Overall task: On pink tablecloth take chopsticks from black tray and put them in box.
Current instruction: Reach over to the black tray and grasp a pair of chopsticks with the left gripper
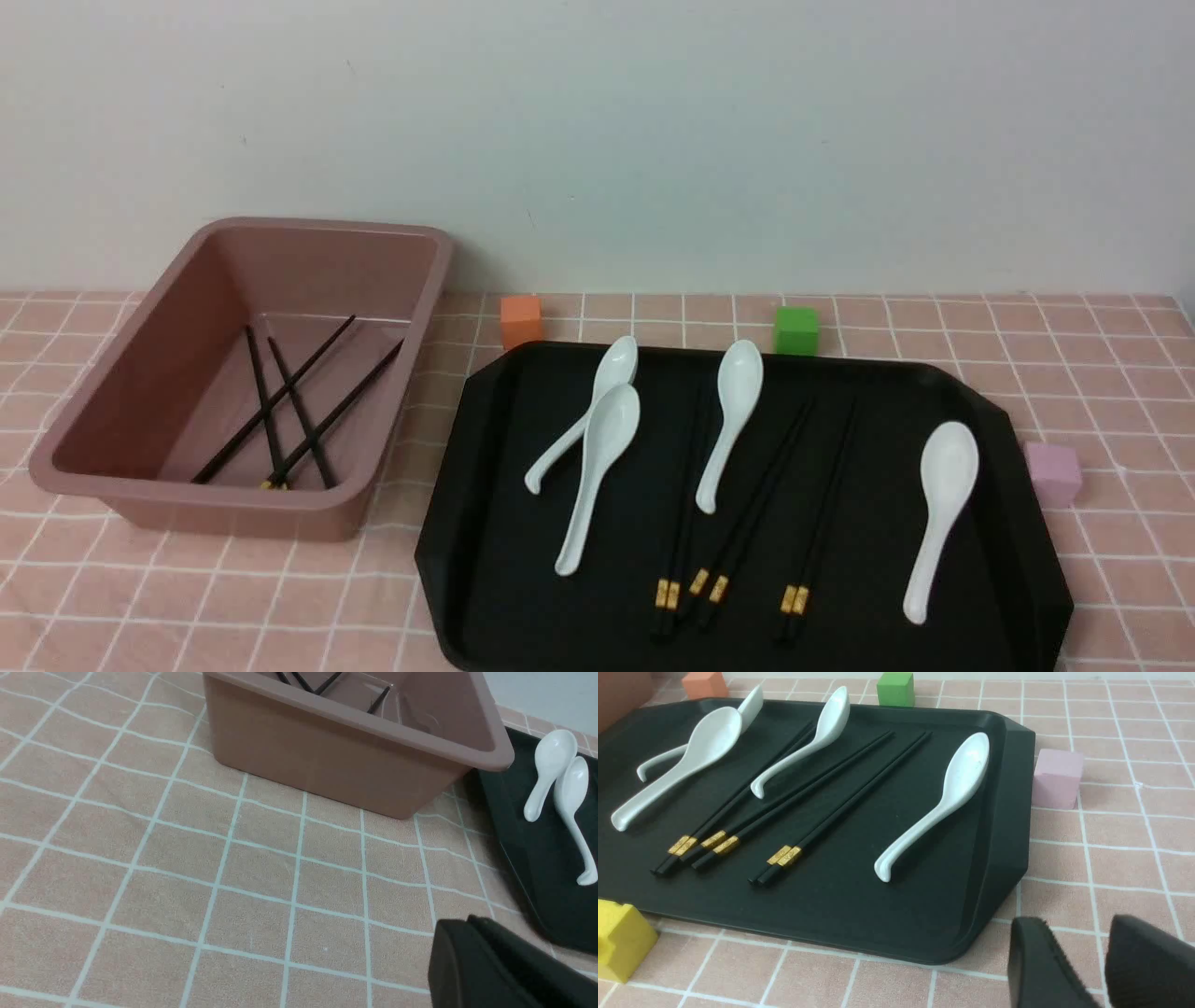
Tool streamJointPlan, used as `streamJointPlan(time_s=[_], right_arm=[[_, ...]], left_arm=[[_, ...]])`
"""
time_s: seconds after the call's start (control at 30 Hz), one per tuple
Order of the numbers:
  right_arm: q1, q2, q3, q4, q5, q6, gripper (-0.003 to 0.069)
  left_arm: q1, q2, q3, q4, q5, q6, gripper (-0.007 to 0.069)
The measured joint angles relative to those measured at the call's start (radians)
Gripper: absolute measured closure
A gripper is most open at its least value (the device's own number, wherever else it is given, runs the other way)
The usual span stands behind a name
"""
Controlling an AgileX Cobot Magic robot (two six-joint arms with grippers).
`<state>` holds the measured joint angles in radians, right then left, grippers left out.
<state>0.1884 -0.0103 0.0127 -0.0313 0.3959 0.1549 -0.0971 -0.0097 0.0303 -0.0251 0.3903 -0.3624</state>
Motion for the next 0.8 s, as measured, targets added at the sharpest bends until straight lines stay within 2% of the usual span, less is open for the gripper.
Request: streamJointPlan(time_s=[0.8], right_arm=[[0.000, 0.000, 0.000, 0.000, 0.000, 0.000, 0.0419]], left_arm=[[0.000, 0.000, 0.000, 0.003, -0.017, 0.000, 0.0577]])
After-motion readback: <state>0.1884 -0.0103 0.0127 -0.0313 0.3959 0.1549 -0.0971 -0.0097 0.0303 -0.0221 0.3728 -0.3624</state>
